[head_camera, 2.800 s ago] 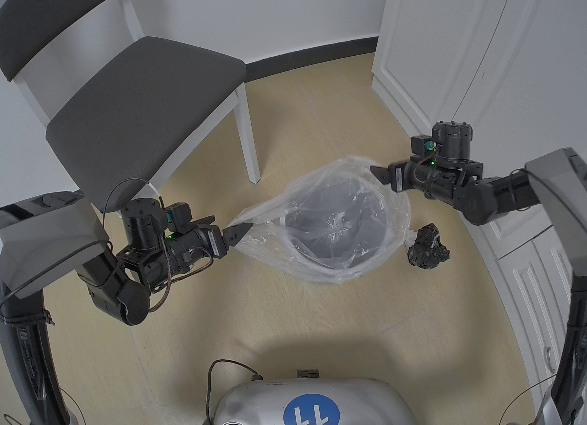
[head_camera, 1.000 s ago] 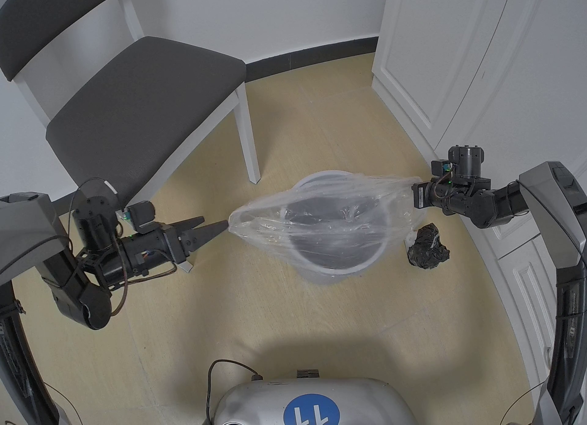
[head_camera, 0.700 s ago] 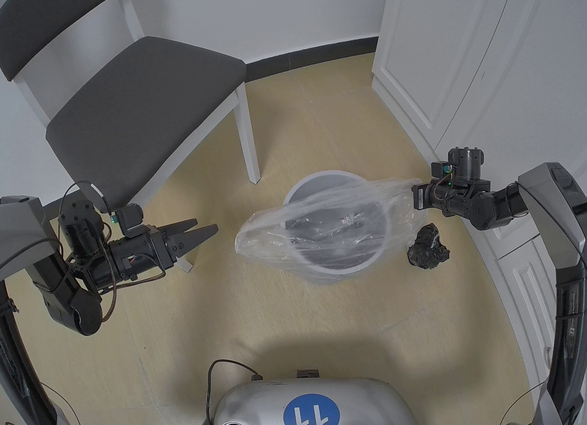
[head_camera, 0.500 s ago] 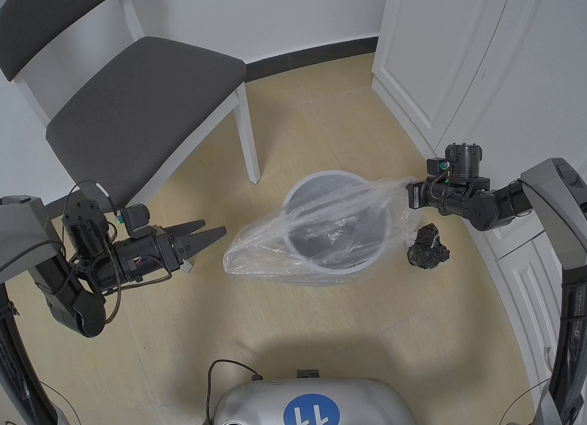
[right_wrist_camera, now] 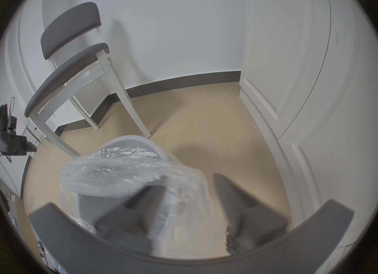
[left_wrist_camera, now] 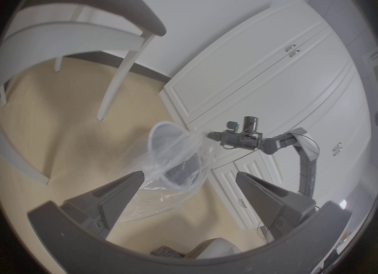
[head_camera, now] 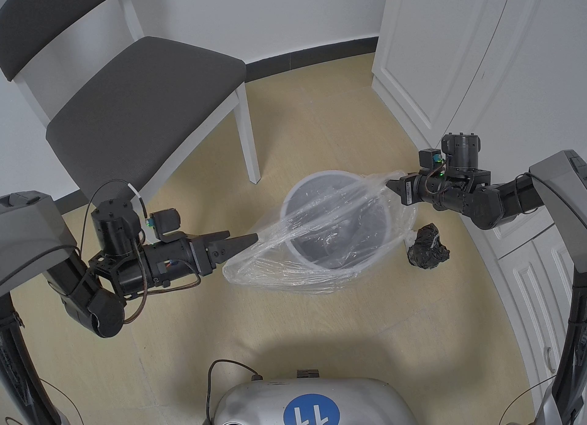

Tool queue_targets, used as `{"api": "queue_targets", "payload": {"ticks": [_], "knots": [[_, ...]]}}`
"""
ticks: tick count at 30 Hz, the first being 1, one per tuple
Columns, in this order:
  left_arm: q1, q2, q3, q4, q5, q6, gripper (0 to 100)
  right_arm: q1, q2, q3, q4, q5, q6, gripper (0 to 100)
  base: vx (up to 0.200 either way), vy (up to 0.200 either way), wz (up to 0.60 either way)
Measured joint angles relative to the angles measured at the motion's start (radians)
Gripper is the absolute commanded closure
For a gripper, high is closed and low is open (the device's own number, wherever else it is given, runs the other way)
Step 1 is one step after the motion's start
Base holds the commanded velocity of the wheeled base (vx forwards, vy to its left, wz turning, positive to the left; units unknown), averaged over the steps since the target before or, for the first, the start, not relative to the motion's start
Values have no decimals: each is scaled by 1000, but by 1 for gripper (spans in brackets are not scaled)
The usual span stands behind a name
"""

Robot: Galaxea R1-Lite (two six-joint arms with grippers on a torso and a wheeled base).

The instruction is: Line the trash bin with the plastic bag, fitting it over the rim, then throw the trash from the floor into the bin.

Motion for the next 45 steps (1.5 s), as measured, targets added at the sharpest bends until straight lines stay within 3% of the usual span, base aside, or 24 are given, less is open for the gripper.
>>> {"api": "queue_targets", "payload": {"ticks": [7, 13, 16, 23, 29, 32, 40, 45], "knots": [[-83, 3, -91, 195, 230, 16, 0, -20, 10, -3, 0, 2, 1, 0, 0, 0, 0], [-185, 9, -163, 310, 566, 71, 0, -25, 11, 24, -56, -5, 6, 0, 0, 0, 0], [-241, 11, -185, 342, 661, 129, 0, -28, 7, 77, -144, -50, 14, 0, 0, 0, 0], [-311, 22, -210, 373, 689, 387, 0, -25, -8, 277, -447, -144, 50, 0, 0, 0, 0], [-343, 70, -250, 383, 693, 614, 0, -30, 2, 355, -537, -167, 68, 0, 0, 0, 0], [-357, 113, -297, 391, 701, 670, 0, -27, 15, 357, -552, -172, 74, 0, 0, 0, 0], [-364, 247, -497, 391, 879, 787, 0, -35, 42, 330, -554, -175, 79, 0, 0, 0, 0], [-353, 308, -657, 420, 935, 828, 0, -44, 52, 309, -552, -174, 79, 0, 0, 0, 0]]}}
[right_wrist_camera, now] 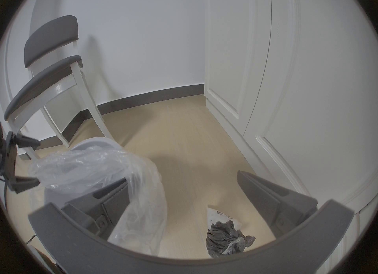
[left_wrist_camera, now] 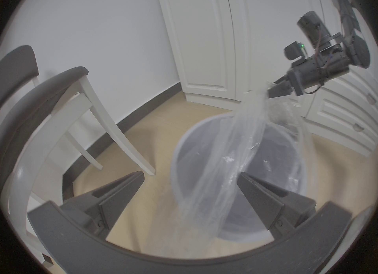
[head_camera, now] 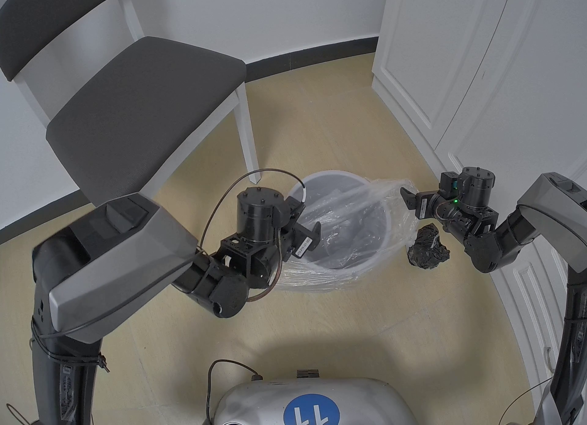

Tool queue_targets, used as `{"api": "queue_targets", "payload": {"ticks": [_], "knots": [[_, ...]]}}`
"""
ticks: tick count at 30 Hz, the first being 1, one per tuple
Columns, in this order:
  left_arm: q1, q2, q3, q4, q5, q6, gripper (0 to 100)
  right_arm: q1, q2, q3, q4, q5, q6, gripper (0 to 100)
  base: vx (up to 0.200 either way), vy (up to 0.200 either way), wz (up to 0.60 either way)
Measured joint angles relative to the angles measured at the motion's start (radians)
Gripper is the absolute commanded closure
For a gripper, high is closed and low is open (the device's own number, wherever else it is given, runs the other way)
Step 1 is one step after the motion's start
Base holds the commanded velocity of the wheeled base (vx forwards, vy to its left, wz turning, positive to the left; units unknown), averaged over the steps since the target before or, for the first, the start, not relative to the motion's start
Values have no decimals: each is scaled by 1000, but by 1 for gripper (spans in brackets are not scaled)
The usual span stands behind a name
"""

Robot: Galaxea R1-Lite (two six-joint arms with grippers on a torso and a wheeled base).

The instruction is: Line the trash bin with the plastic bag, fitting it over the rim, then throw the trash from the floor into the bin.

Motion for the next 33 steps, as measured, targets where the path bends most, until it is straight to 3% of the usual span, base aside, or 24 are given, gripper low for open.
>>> {"api": "queue_targets", "payload": {"ticks": [11, 19, 26, 33], "knots": [[54, 100, -323, 110, 82, 63, 0, -43, 28, -83, 1, -4, 4, 0, 0, 0, 0], [73, 210, -658, 295, 127, 82, 0, -58, 88, -186, -1, -12, 31, 0, 0, 0, 0], [88, 278, -736, 254, 148, 74, 0, -65, 150, -301, -15, -21, 103, 0, 0, 0, 0], [111, 308, -743, 209, 149, 1, 0, -69, 246, -435, -85, -32, 149, 0, 0, 0, 0]]}}
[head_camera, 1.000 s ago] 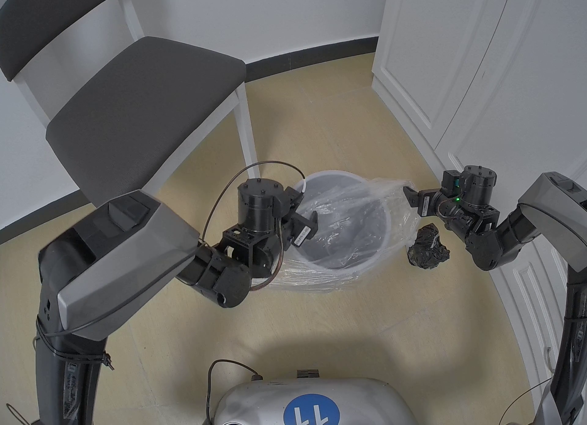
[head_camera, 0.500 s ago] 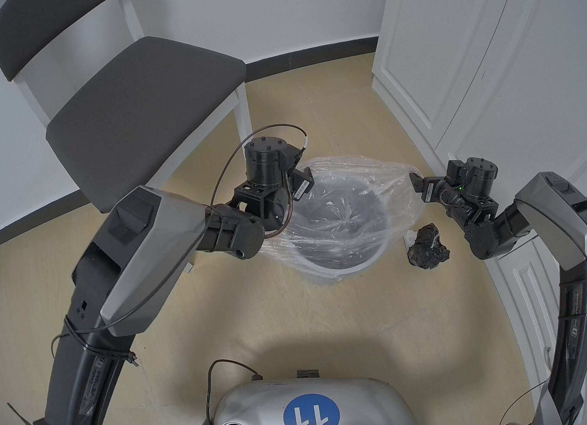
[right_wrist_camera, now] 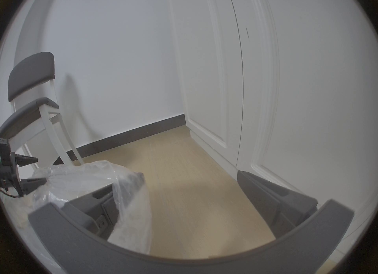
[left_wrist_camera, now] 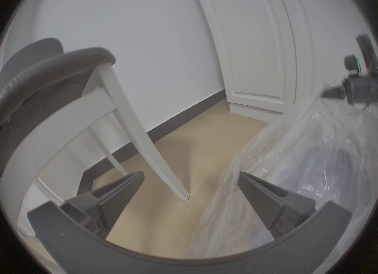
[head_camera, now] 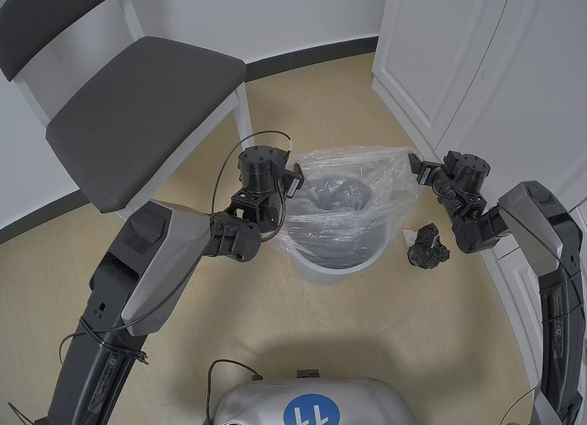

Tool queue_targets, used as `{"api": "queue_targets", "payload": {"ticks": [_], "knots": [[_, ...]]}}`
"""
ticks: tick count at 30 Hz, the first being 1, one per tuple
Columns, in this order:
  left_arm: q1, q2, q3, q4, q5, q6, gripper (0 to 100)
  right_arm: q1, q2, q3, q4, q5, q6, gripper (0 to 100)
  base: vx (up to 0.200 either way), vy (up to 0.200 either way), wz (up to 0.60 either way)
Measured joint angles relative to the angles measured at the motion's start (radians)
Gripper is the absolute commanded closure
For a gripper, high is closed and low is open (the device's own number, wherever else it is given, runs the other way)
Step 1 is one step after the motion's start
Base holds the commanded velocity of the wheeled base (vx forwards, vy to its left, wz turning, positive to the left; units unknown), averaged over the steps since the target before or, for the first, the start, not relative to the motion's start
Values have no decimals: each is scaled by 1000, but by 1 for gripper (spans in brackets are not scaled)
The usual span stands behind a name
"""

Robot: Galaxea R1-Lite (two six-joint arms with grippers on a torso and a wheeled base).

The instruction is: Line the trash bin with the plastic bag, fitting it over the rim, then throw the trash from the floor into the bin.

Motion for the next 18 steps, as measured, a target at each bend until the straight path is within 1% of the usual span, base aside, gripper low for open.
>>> {"api": "queue_targets", "payload": {"ticks": [3, 6, 11, 15, 18], "knots": [[9, 6, 0, -21, 0, -77, 0, -2, 20, 8, 0, 1, 1, 0, 0, 0, 0], [14, 8, 0, -47, 2, -139, 0, -3, 21, 62, 1, 9, 0, 0, 0, 0, 0], [15, -5, 13, -59, 4, -185, 0, 2, -35, 209, 2, 67, -5, 0, 0, 0, 0], [13, -48, 86, -49, 4, -210, 0, 11, -105, 311, 3, 100, -9, 0, 0, 0, 0], [10, -98, 181, -38, 3, -240, 0, 18, -154, 355, 1, 116, -11, 0, 0, 0, 0]]}}
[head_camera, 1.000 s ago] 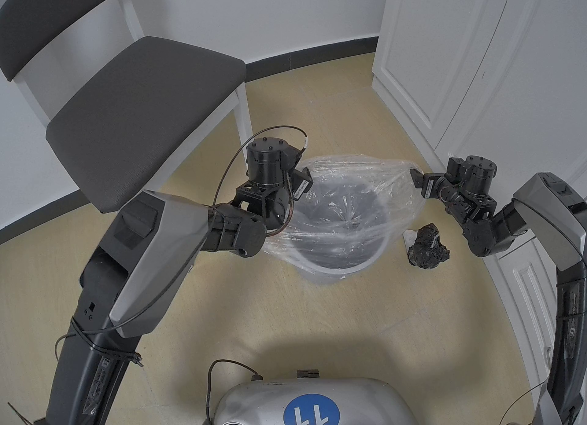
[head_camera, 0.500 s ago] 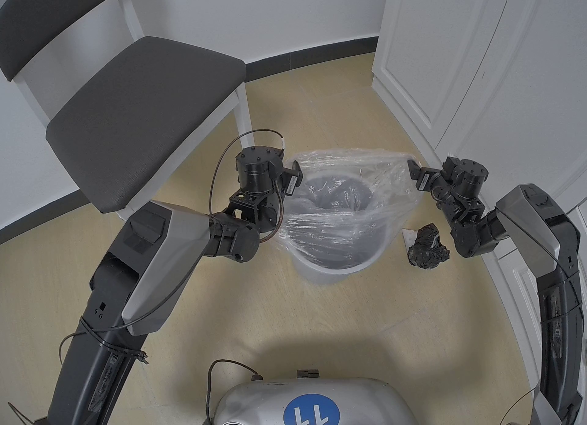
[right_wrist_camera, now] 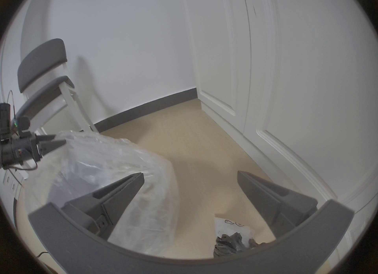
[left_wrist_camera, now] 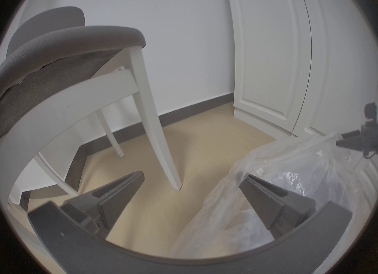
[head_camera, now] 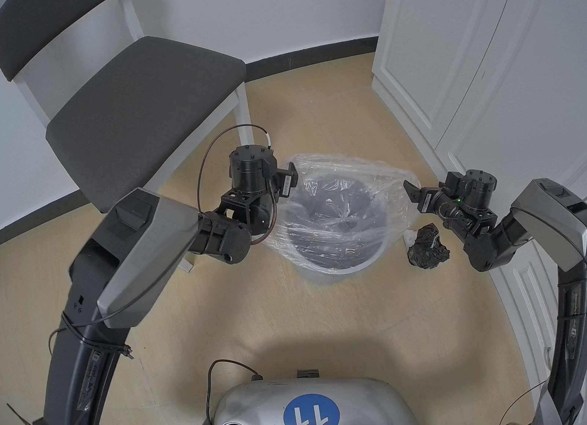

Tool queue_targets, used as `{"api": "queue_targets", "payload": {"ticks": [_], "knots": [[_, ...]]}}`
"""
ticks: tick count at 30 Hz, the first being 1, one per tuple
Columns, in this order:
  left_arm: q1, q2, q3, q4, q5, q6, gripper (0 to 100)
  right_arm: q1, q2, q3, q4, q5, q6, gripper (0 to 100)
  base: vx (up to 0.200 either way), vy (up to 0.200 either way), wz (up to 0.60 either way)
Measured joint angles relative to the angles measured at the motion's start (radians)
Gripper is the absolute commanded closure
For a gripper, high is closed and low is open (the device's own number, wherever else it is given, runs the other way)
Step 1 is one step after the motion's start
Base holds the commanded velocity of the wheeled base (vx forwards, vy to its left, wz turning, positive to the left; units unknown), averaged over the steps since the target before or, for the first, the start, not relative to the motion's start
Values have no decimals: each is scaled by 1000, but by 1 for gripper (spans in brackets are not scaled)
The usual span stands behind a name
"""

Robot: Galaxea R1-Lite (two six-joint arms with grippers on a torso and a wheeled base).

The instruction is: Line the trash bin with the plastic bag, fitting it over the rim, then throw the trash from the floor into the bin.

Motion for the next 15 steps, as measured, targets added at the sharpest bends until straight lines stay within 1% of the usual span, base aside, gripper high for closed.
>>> {"api": "queue_targets", "payload": {"ticks": [4, 6, 8, 10, 12, 15], "knots": [[-5, -84, 128, 50, -9, -52, 0, 6, -52, 33, 2, 15, 1, 0, 0, 0, 0], [-7, -125, 175, 115, -19, -96, 0, 8, -70, 40, 6, 23, 6, 0, 0, 0, 0], [-7, -163, 207, 198, -30, -170, 0, 10, -86, 44, 19, 33, 23, 0, 0, 0, 0], [-7, -195, 223, 251, -43, -235, 0, 11, -97, 43, 45, 44, 64, 0, 0, 0, 0], [-7, -226, 235, 298, -56, -283, 0, 15, -110, 34, 86, 54, 133, 0, 0, 0, 0], [-4, -263, 244, 345, -68, -330, 0, 21, -127, 0, 202, 60, 210, 0, 0, 0, 0]]}}
